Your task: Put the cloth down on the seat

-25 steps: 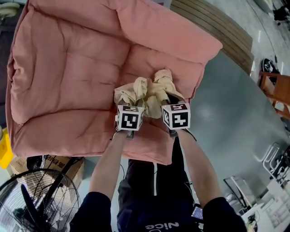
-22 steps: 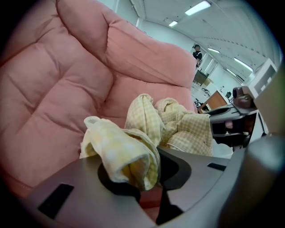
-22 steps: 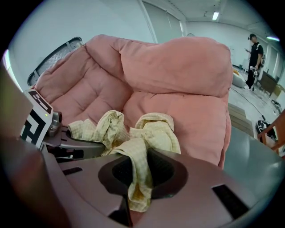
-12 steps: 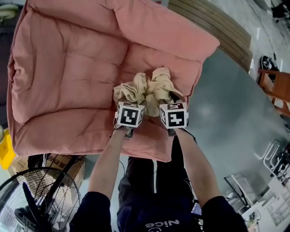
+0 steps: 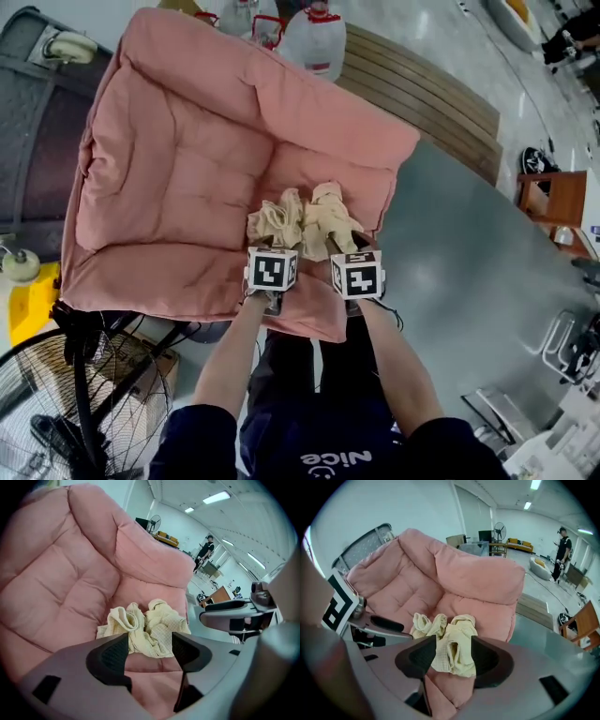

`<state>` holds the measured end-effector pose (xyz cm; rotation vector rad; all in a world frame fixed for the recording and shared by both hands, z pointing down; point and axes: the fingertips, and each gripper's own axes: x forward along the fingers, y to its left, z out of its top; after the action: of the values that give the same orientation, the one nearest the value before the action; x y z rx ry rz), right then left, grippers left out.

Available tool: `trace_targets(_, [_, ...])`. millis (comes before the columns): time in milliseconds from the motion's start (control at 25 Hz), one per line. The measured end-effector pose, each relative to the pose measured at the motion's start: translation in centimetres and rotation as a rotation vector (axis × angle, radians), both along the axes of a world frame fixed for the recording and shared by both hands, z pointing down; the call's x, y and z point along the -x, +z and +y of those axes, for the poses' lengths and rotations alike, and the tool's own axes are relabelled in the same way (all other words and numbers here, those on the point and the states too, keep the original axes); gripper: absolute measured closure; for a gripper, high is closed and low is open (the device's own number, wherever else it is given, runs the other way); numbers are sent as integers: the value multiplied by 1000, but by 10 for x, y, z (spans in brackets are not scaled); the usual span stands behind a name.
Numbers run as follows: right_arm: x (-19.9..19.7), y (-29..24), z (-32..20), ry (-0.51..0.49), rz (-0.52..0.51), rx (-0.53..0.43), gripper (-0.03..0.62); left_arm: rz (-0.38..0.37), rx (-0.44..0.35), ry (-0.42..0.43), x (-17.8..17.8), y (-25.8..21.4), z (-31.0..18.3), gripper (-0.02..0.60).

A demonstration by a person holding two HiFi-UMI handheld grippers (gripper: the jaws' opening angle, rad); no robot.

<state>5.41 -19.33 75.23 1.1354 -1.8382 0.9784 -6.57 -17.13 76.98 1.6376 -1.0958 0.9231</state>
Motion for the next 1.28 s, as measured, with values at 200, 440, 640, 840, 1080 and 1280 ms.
trace_targets(200, [2,-67,-7,-39,-28,-107,381,16,-96,-36,3,-58,-4,275])
trace_targets(440, [3,-136,-7,-62,-65,-210,381,67,-266,-41,3,-140,-11,276])
trace_targets(640, [-2,-197,2,-56,-128,-287,382,104,-418,-13,-6,-214,-8,324])
trace_targets(840, [-4,-257,10,-89,-165,-398,382,129,-509,-16,-11,-266,-1,324])
trace_targets(1080, [-14,-320,28,-61,-215,-523,382,207,-582,7,-16,-327,27,322])
trace_targets(1280, [-24,-374,38,-82,-228,-644,382,214,-738,-15,-13,-385,40,322])
